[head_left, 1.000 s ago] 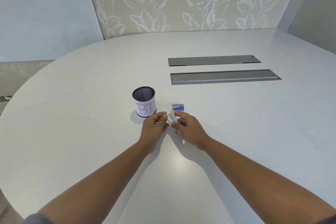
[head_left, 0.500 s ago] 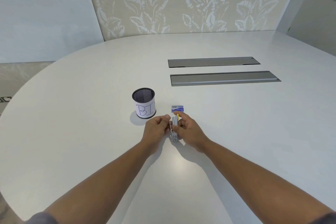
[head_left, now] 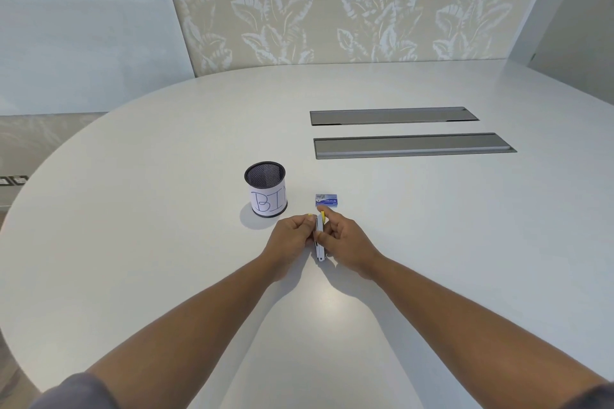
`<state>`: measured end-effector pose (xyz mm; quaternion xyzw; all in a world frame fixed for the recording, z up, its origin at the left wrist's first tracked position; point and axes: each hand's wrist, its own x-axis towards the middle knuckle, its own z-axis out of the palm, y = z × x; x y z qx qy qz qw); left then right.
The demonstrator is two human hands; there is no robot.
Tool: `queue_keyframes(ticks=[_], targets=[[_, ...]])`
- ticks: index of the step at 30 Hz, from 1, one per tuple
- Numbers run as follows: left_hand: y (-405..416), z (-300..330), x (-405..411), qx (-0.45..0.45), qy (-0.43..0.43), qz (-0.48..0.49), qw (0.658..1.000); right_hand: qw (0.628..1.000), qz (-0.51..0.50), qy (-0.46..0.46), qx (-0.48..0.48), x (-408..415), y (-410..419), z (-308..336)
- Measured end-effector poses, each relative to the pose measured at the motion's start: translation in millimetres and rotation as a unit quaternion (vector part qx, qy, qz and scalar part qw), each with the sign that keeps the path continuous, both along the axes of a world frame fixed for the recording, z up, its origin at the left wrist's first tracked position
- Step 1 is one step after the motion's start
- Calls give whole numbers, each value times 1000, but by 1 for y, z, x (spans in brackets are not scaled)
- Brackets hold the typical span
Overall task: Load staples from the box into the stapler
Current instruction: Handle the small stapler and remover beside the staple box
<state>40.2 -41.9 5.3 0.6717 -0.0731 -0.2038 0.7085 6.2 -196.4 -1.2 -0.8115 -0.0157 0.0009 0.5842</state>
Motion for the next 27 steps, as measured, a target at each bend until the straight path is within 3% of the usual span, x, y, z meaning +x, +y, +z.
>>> queue_keyframes(ticks=[12,21,27], targets=[[1,2,1,-45,24,-19,999,1000,8,-9,-23,0,1,0],[5,-4,-4,-80,-10,9,997,996,19,18,88,-2,4,5],[8,-6,0,-91,42,64,993,991,34,-6,129,-6,8,7]])
